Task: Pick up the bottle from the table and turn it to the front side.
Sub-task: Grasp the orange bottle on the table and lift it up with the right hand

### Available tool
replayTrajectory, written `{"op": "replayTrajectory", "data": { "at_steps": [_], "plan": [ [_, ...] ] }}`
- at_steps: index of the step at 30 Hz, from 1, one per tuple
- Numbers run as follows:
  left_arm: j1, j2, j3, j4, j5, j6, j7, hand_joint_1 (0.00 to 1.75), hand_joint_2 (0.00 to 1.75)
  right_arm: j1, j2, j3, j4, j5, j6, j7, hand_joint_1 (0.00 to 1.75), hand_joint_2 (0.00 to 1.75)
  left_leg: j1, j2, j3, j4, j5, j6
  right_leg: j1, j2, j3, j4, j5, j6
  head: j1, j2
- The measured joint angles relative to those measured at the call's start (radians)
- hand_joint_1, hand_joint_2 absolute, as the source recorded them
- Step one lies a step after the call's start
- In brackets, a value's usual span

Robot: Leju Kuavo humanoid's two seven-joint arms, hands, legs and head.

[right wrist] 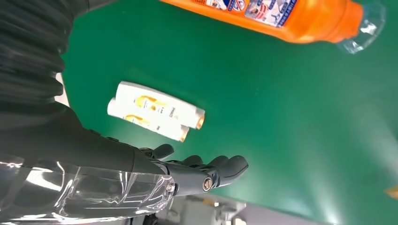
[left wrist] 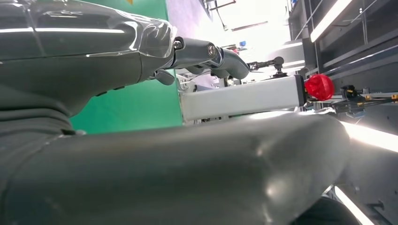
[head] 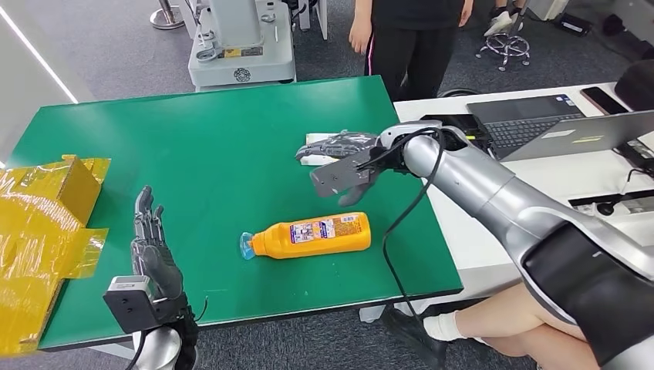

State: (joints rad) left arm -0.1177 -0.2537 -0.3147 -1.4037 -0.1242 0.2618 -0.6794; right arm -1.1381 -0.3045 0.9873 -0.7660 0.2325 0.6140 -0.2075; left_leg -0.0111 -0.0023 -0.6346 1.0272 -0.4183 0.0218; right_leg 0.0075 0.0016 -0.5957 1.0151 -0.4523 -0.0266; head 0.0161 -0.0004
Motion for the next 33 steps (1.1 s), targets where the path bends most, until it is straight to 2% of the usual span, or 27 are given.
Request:
{"op": "replayTrajectory", "data": {
  "at_steps": [9, 15, 23, 28, 33],
  "plan": [
    [-0.007, 0.007, 0.0, 0.011, 0.021, 0.021, -0.003, 0.0, 0.0, -0.05, 0.053, 0.129, 0.128, -0.03, 0.013, 0.02, 0.0, 1.75, 0.0, -0.001, -0.001, 0.0, 0.0, 0.0, 0.0, 0.0, 0.0, -0.001, 0.0, 0.0, 0.0, 0.0],
    [-0.007, 0.015, 0.0, 0.017, 0.043, 0.048, -0.015, 0.0, 0.0, -0.069, 0.058, 0.202, 0.156, -0.083, 0.044, 0.049, 0.0, 1.75, 0.0, -0.001, -0.001, 0.0, 0.0, 0.0, 0.0, 0.0, 0.0, -0.001, 0.0, 0.0, 0.0, 0.0],
    [-0.008, 0.024, 0.0, 0.024, 0.056, 0.063, -0.017, 0.0, 0.0, -0.073, 0.058, 0.277, 0.168, -0.117, 0.041, 0.063, 0.0, 1.75, 0.0, -0.001, -0.001, 0.0, 0.0, 0.0, 0.0, 0.0, -0.001, -0.001, 0.0, 0.0, 0.0, 0.0],
    [-0.008, 0.026, 0.0, 0.024, 0.064, 0.072, -0.017, 0.0, 0.0, -0.067, 0.057, 0.307, 0.175, -0.12, 0.015, 0.046, 0.0, 1.75, 0.0, 0.0, -0.001, 0.0, 0.0, 0.0, 0.0, 0.0, -0.001, -0.001, 0.0, 0.0, 0.0, 0.0],
    [-0.009, 0.031, -0.002, 0.027, 0.076, 0.084, -0.017, 0.0, 0.0, -0.017, 0.057, 0.346, 0.191, -0.129, -0.046, 0.01, 0.0, 1.75, 0.0, -0.001, -0.001, 0.0, 0.0, 0.0, 0.0, 0.0, -0.001, -0.001, 0.0, 0.0, 0.0, 0.0]
  ]
}}
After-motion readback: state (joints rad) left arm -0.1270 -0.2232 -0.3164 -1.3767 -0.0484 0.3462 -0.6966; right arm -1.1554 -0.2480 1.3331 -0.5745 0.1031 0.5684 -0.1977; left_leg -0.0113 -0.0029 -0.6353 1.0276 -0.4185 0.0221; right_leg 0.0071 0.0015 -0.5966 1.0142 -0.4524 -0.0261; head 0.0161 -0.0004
